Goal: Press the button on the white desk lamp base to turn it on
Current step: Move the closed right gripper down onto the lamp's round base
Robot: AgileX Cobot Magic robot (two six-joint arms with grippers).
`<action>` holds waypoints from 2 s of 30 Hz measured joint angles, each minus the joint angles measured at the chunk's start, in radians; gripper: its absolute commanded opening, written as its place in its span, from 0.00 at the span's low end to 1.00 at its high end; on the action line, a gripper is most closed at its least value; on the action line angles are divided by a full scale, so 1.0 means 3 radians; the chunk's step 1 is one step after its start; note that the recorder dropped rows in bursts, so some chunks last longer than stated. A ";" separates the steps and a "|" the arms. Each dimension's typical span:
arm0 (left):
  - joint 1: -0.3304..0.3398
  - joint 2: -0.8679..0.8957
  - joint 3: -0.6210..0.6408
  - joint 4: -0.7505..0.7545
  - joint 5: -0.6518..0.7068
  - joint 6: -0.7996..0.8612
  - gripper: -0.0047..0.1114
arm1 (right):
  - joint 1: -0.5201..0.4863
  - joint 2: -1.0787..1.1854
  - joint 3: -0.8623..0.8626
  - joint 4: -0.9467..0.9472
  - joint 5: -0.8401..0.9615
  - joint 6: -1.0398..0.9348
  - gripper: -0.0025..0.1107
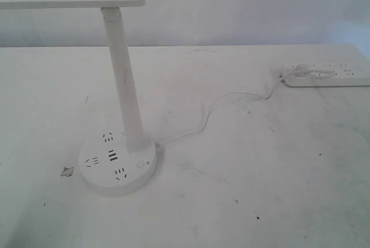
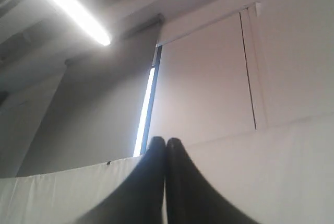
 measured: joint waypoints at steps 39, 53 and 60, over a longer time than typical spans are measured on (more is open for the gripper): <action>0.0000 0.0000 0.0000 0.0000 0.0000 0.0000 0.04 | 0.2496 0.4107 -0.0501 -0.1263 -0.0164 -0.1534 0.02; 0.0000 0.0000 0.0000 0.0000 0.0000 0.0000 0.04 | 0.3400 0.4978 -0.1099 0.0090 0.0159 -0.2492 0.02; 0.0000 0.0000 0.0000 0.0000 0.0000 0.0000 0.04 | 0.3419 0.5615 -0.1397 0.0512 0.0214 -0.2208 0.02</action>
